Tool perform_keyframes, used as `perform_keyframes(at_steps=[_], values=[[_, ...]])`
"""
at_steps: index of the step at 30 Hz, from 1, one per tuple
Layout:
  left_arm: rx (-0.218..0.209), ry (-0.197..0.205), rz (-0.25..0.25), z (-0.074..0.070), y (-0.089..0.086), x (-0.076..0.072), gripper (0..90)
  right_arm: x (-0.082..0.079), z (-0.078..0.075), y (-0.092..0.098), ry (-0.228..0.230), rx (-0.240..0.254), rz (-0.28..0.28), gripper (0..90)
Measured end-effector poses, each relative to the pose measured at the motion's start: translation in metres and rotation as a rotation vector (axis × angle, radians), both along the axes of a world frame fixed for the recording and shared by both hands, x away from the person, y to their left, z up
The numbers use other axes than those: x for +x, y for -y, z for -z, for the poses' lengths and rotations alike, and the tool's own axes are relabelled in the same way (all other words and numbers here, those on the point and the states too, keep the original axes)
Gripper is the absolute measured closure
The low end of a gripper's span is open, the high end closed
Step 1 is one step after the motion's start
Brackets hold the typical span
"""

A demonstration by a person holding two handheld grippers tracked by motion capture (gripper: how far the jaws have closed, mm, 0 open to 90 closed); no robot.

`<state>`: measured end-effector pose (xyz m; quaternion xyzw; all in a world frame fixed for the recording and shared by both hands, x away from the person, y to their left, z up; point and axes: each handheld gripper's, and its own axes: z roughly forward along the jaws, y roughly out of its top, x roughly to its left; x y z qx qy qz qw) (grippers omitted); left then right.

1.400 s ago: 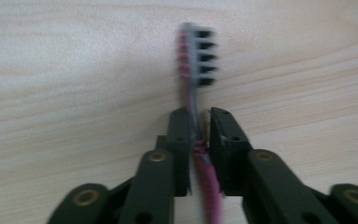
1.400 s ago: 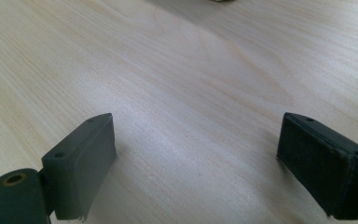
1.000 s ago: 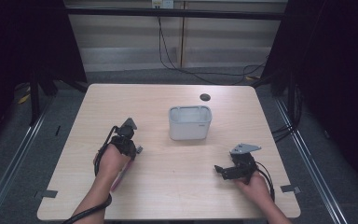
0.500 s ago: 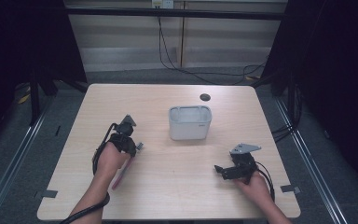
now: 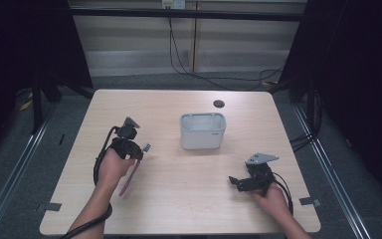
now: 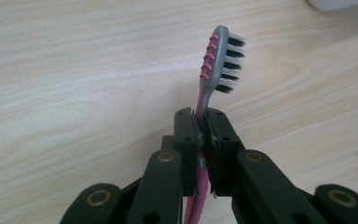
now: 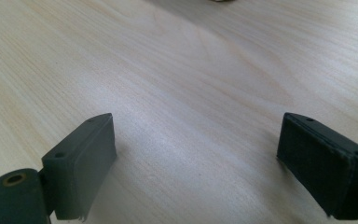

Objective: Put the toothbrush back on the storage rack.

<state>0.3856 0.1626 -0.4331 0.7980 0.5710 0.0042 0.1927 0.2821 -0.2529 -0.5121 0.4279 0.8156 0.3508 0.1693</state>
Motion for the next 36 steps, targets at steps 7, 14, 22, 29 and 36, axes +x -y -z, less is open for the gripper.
perform_keyframes(at_steps=[7,14,22,29,36], values=[[-0.034,0.077,-0.007,-0.010,-0.005,-0.002,84.6,0.000,0.000,0.000,0.000,0.000,0.000,10.7],[-0.071,0.147,-0.012,-0.022,-0.008,-0.003,84.5,0.000,0.000,0.000,0.000,0.000,0.000,10.7],[-0.106,0.233,-0.022,-0.031,-0.009,-0.006,84.6,0.000,0.000,0.000,0.002,-0.003,-0.001,10.7],[-0.127,0.295,-0.020,-0.037,-0.009,-0.009,84.6,0.000,0.000,0.000,0.002,-0.004,-0.002,10.7],[-0.156,0.408,-0.022,-0.046,-0.010,-0.013,84.6,0.000,0.000,0.000,0.002,-0.002,0.000,10.7]])
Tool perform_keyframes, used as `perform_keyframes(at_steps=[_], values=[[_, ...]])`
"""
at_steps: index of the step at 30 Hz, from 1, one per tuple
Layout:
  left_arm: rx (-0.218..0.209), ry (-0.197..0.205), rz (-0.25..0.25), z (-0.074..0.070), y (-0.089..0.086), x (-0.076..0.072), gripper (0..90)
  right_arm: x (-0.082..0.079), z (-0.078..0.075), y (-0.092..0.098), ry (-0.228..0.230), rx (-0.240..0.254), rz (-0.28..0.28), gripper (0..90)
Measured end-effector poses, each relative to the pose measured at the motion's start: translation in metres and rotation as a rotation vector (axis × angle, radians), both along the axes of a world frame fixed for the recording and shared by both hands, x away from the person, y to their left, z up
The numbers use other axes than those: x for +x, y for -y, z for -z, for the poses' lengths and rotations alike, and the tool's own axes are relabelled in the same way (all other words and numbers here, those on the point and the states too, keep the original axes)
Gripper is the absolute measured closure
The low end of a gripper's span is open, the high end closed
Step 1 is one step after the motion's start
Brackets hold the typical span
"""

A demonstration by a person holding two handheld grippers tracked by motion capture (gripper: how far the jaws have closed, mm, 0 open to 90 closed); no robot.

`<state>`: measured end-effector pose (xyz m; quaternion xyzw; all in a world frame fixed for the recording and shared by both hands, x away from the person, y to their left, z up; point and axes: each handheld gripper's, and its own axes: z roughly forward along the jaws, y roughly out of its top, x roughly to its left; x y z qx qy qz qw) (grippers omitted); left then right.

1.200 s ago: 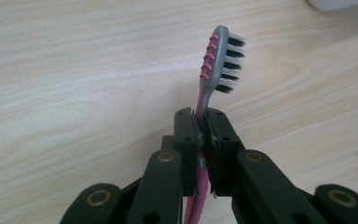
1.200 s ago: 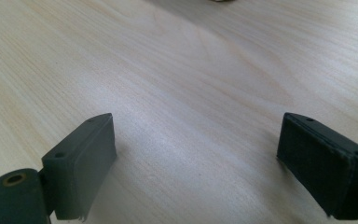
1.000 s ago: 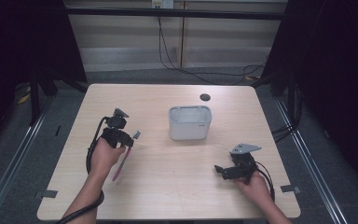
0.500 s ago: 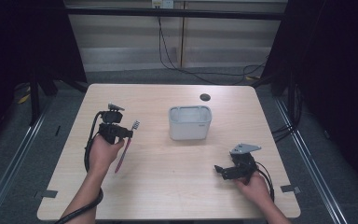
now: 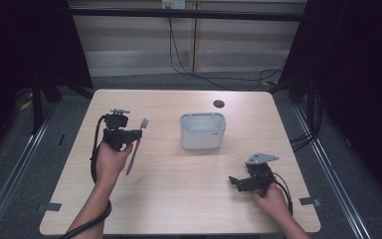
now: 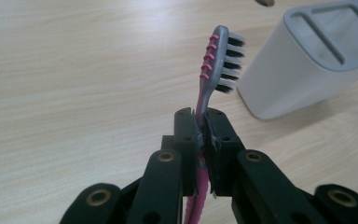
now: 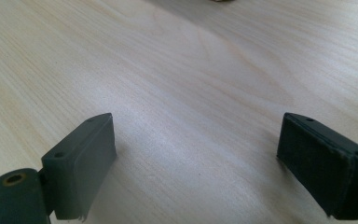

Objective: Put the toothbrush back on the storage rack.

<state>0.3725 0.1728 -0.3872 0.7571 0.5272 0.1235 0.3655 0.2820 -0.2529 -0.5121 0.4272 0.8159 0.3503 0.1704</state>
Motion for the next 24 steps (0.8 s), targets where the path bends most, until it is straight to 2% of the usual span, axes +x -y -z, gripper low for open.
perform_keyframes(at_steps=[4,13,24], values=[[-0.008,0.031,-0.003,-0.003,0.000,-0.001,84.6,0.000,0.000,0.000,0.000,-0.002,-0.001,10.7],[-0.057,0.106,-0.020,-0.008,-0.001,-0.003,84.5,0.000,0.000,0.000,0.000,-0.002,-0.001,10.7],[-0.094,0.153,-0.025,-0.013,0.004,-0.003,84.5,0.000,0.000,0.000,0.000,-0.002,0.000,10.7]])
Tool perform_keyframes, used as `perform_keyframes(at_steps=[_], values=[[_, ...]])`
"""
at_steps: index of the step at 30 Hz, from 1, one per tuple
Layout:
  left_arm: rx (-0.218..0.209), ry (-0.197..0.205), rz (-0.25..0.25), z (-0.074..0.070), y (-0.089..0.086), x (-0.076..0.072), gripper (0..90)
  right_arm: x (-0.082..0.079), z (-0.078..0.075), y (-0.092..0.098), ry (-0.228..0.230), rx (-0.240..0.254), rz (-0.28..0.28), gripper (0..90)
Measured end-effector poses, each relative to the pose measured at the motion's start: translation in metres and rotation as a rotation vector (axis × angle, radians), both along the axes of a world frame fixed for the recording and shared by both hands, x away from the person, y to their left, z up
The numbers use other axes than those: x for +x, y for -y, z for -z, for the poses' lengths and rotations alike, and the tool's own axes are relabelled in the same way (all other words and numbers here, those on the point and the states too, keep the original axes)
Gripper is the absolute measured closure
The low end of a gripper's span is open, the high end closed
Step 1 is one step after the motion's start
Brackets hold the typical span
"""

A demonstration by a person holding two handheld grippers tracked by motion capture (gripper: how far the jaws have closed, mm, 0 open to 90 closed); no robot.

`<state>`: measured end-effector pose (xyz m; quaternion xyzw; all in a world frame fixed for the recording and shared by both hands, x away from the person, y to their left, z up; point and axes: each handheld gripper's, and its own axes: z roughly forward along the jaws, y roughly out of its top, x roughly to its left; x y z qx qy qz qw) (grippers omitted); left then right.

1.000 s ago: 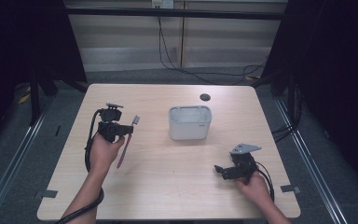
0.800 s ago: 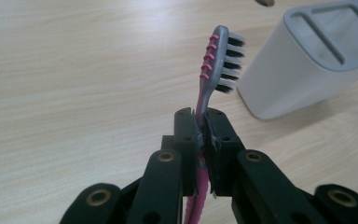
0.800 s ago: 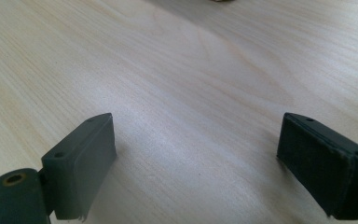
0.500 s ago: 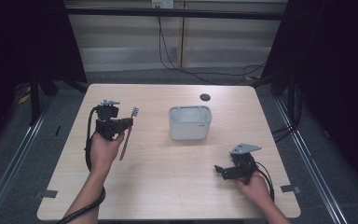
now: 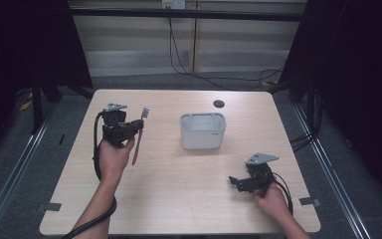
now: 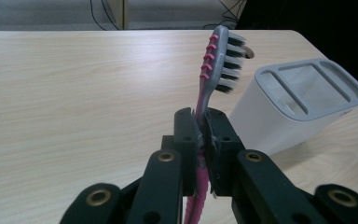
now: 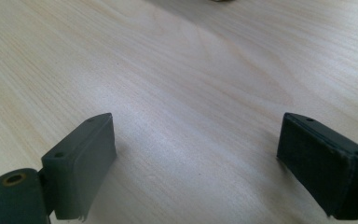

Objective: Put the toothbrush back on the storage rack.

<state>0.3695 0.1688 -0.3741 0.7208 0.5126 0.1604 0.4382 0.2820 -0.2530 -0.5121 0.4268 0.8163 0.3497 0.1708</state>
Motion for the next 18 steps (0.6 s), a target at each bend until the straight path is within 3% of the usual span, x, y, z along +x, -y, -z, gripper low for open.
perform_keyframes(at_steps=[18], values=[[-0.037,0.076,0.015,-0.006,0.013,0.002,84.5,-0.001,0.000,0.000,-0.004,-0.001,0.008,10.7]])
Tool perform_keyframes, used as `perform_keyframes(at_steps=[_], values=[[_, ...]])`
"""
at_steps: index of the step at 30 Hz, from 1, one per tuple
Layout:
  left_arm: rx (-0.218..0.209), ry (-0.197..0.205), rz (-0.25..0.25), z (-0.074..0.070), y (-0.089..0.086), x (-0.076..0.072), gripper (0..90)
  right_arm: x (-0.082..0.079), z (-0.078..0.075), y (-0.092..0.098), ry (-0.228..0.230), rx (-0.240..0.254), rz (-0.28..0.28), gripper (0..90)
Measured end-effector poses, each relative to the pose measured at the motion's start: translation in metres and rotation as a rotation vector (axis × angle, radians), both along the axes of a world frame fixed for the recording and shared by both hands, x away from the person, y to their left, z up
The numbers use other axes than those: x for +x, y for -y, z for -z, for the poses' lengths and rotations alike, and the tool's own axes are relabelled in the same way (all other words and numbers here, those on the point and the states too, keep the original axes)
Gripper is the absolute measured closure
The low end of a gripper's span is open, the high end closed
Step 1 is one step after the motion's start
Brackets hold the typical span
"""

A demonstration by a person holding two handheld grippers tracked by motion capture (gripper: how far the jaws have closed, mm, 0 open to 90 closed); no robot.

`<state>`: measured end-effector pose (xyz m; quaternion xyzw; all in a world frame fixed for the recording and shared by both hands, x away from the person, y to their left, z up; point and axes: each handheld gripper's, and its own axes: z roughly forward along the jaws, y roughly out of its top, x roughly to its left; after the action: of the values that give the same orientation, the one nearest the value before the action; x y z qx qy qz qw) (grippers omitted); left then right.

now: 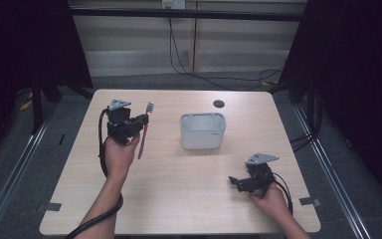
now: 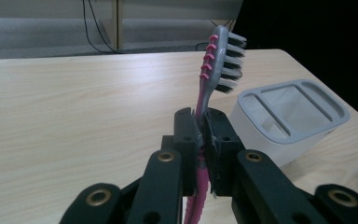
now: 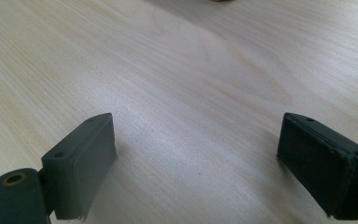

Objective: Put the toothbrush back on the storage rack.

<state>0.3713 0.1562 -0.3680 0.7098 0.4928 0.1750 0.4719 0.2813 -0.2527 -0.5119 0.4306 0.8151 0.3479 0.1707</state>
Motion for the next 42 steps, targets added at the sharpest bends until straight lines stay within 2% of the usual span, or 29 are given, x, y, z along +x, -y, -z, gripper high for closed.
perform_keyframes(at_steps=[9,15,22,30,36,39,42], values=[[-0.024,0.017,0.010,-0.004,0.004,0.003,84.5,0.000,0.000,0.000,0.000,0.001,0.003,10.7],[-0.042,0.055,0.019,-0.008,0.008,0.003,84.5,0.000,0.000,0.000,-0.001,0.002,0.005,10.7],[-0.061,0.071,0.027,-0.012,0.012,0.006,84.5,0.000,0.000,0.000,-0.001,0.002,0.006,10.7],[-0.075,0.088,0.047,-0.015,0.022,0.010,84.4,0.000,0.000,0.000,-0.001,0.001,0.006,10.7],[-0.108,0.096,0.059,-0.019,0.030,0.012,84.4,0.000,0.000,0.000,-0.001,0.002,0.006,10.7],[-0.103,0.110,0.067,-0.022,0.034,0.013,84.4,0.000,0.000,0.000,-0.001,0.002,0.006,10.7],[-0.118,0.123,0.069,-0.025,0.038,0.014,84.4,0.000,0.000,0.000,0.000,0.002,0.006,10.7]])
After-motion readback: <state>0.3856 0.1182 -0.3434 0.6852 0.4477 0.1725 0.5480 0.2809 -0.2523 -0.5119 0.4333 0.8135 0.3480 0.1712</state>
